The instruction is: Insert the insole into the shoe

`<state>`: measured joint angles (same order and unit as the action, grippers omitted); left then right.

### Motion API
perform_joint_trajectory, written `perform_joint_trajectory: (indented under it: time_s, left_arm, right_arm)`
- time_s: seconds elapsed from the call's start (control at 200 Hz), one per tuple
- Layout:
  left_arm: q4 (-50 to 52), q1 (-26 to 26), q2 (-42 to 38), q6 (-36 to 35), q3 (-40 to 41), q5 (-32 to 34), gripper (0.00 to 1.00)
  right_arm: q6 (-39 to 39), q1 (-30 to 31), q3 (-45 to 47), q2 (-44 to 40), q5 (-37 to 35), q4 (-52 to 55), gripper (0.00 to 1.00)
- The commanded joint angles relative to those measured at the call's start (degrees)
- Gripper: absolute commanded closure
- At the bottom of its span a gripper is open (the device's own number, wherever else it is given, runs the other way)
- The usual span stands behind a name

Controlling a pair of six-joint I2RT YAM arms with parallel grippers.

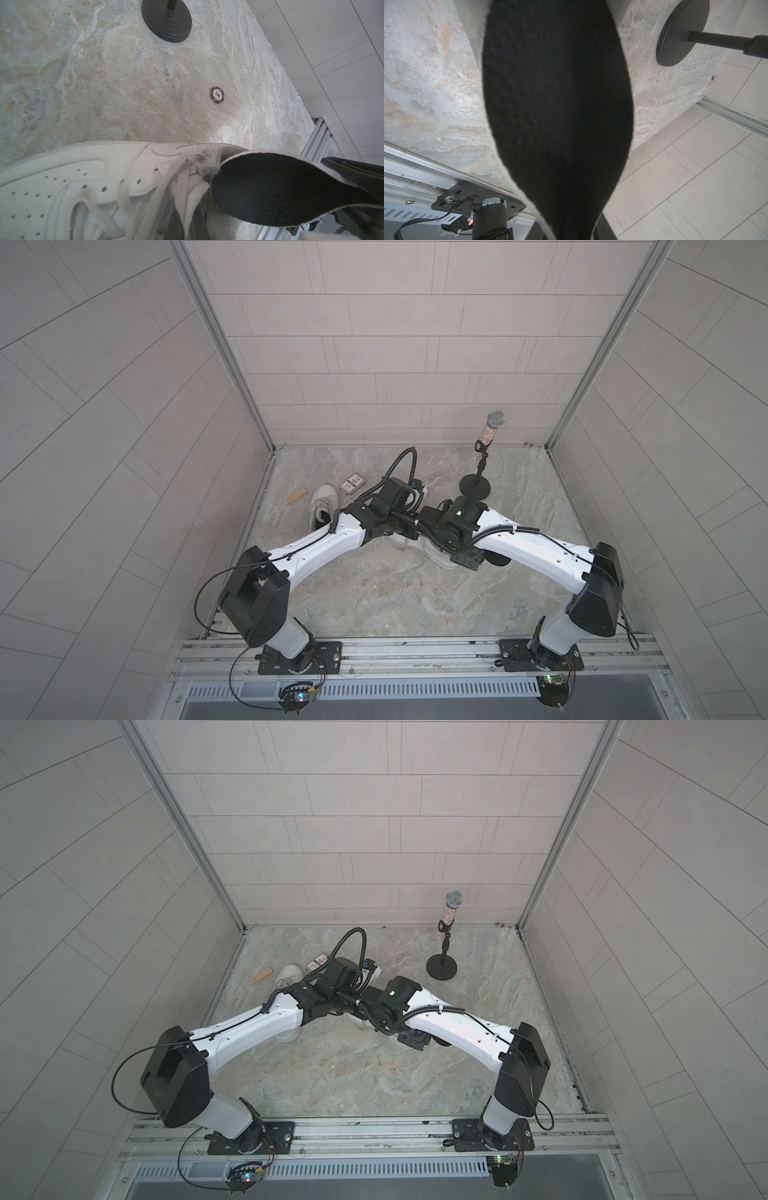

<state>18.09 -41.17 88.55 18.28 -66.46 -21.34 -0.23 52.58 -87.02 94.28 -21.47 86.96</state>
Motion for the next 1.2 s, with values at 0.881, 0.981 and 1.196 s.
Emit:
perform_joint_trajectory:
  time_s: [0.881, 0.981, 1.196]
  left_arm:
    - [-14.5, -1.9, -0.5, 8.1, 3.5, -5.3, 1.0]
    - [-14.3, -1.0, -0.2, 8.0, 3.9, -5.4, 1.0]
    - [-16.5, -1.0, 0.5, 10.5, 4.6, -6.6, 1.0]
  right_arm:
    - [-2.0, 2.1, -0.8, 4.9, 0.8, -13.4, 0.82]
    - [-3.8, 1.8, 2.5, 1.9, 0.8, -16.4, 0.82]
    - [-3.0, -0.4, 2.9, 2.1, 3.0, -14.8, 0.83]
